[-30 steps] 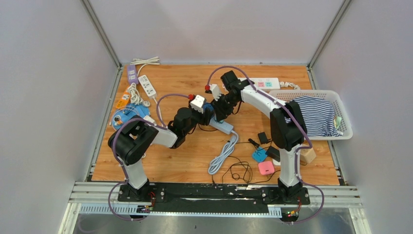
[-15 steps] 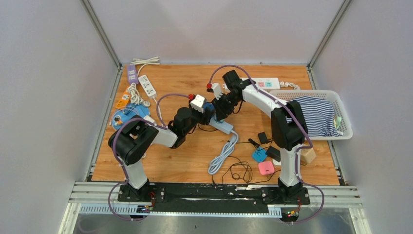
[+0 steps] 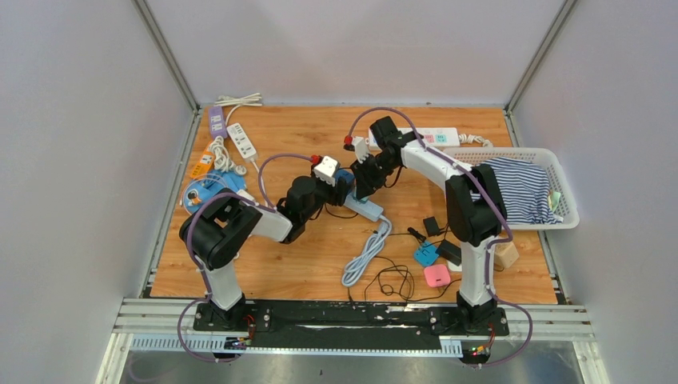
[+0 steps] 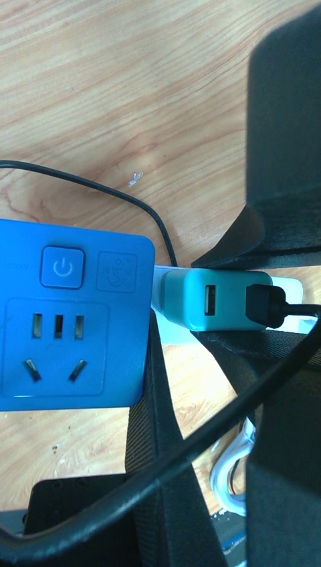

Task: Pull the plug off the socket
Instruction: Remove the plug from the socket.

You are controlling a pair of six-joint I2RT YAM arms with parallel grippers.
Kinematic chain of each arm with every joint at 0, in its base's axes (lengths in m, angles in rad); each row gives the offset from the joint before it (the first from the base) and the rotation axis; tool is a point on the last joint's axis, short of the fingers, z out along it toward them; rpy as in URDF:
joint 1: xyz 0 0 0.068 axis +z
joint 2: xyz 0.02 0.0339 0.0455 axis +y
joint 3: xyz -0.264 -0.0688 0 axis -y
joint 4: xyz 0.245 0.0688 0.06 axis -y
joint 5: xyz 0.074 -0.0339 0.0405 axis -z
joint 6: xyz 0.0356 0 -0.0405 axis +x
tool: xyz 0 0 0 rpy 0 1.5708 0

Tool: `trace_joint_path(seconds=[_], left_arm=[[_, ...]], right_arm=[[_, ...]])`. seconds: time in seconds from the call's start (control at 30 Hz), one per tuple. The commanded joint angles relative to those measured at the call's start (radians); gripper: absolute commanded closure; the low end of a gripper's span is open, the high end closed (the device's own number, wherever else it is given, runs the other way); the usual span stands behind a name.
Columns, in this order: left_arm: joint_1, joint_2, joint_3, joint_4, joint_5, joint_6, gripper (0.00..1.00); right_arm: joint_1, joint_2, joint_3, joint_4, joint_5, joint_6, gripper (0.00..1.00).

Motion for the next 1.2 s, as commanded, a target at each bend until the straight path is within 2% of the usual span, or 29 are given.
trace_joint_path(seconds=[0.0, 0.03, 0.13, 0.2, 0.3, 0.43, 0.5, 0.57, 0.67, 0.73, 0.9, 0.97, 1.03, 1.17], left_arm=[[-0.034, 0.029, 0.002, -0.067, 0.083, 0.013, 1.0], [-0.033, 0.03, 0.003, -0.067, 0.083, 0.013, 1.0], [-0.034, 0.03, 0.003, -0.067, 0.086, 0.013, 1.0], [-0.034, 0.031, 0.003, -0.067, 0.086, 0.012, 1.0], [-0.034, 0.034, 0.007, -0.068, 0.089, 0.012, 1.0], [-0.034, 0.036, 0.008, -0.069, 0.09, 0.012, 1.0], [-0.034, 0.036, 0.008, -0.069, 0.091, 0.012, 1.0], [-0.035, 0.036, 0.008, -0.069, 0.092, 0.012, 1.0], [-0.035, 0.036, 0.008, -0.068, 0.093, 0.012, 1.0], [-0.035, 0.036, 0.009, -0.069, 0.096, 0.011, 1.0], [-0.034, 0.036, 0.008, -0.069, 0.095, 0.012, 1.0], [-0.034, 0.036, 0.008, -0.069, 0.097, 0.012, 1.0], [-0.034, 0.037, 0.009, -0.069, 0.1, 0.011, 1.0], [-0.034, 0.038, 0.009, -0.069, 0.101, 0.012, 1.0]], right_arm=[[0.004, -0.066, 0.041, 0.104, -0.28, 0.013, 1.0], [0.004, -0.068, 0.041, 0.104, -0.238, 0.014, 1.0], [0.012, -0.072, 0.037, 0.112, 0.063, 0.033, 1.0], [-0.003, -0.081, 0.02, 0.14, 0.113, 0.068, 1.0], [-0.008, -0.084, 0.011, 0.151, 0.04, 0.073, 1.0], [-0.013, -0.079, 0.031, 0.127, -0.283, 0.047, 1.0], [-0.008, -0.078, 0.043, 0.113, -0.373, 0.032, 1.0], [0.001, -0.086, 0.055, 0.091, -0.328, 0.013, 1.0], [0.027, -0.087, 0.059, 0.084, -0.021, 0.009, 1.0], [0.025, -0.08, 0.055, 0.091, 0.076, 0.016, 1.0], [0.011, -0.079, 0.059, 0.1, -0.144, 0.027, 1.0], [0.02, -0.089, 0.063, 0.096, -0.102, 0.025, 1.0], [0.025, -0.098, 0.06, 0.092, 0.069, 0.014, 1.0], [-0.006, -0.11, 0.044, 0.106, -0.008, 0.018, 1.0]])
